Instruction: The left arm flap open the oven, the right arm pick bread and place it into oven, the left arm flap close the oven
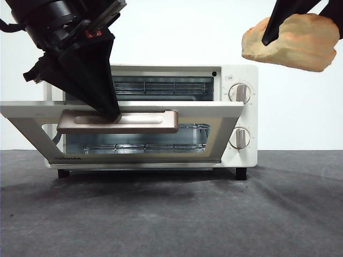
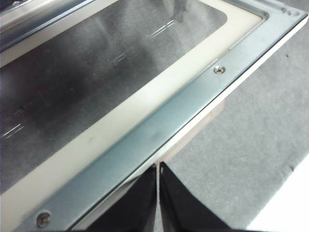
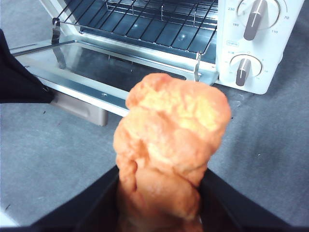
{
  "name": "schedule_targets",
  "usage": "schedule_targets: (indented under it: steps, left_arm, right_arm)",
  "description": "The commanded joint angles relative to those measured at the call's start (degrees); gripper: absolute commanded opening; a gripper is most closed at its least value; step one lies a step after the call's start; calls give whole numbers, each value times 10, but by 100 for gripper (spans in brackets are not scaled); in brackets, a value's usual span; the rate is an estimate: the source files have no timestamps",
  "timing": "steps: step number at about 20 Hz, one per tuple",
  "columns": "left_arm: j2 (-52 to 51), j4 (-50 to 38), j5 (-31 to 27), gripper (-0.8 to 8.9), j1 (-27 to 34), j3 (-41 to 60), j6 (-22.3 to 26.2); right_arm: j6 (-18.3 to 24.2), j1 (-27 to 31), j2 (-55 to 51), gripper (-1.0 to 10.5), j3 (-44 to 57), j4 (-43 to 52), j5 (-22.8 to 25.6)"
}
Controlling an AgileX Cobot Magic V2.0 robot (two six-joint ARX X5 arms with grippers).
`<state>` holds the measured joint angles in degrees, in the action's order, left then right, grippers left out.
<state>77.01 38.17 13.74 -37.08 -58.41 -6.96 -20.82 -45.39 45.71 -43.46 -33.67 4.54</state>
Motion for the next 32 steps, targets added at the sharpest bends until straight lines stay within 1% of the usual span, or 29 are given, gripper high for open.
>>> schedule_targets:
  steps: [1, 6, 12, 15, 18, 20, 22, 25, 29, 31, 32]
  left_arm:
    - [10, -1, -6, 17, -5, -4, 0]
    - [10, 22, -2, 17, -5, -4, -2]
    - [-2, -7, -3, 17, -4, -4, -2]
    - [-25, -12, -7, 17, 8, -4, -1]
    - [-75, -12, -33, 16, 40, 3, -2]
    - [-119, -13, -32, 16, 71, 22, -2]
    - [-167, -14, -30, 16, 105, 55, -2]
    - [-238, -17, 14, 16, 157, 117, -2]
    - [-323, -17, 61, 16, 210, 190, -2]
    - [-360, -15, 86, 16, 227, 216, -2]
    - [-376, -7, 87, 16, 231, 222, -2]
  right_arm:
    - [6, -6, 2, 204, -10, 6, 0]
    - [5, -6, 2, 204, -10, 6, 0]
    - [5, -6, 3, 204, -10, 6, 0]
    - [5, -6, 10, 204, -10, 9, 0]
    - [5, -6, 28, 204, -10, 24, -10]
    - [5, -6, 49, 204, -10, 46, -30]
    - [4, -6, 76, 204, -10, 76, -35]
    - [-2, -6, 137, 204, -24, 114, -65]
    - [6, -5, 250, 204, -96, 115, -65]
    - [11, -4, 308, 204, -139, 115, -64]
    - [14, -2, 338, 204, -161, 115, -64]
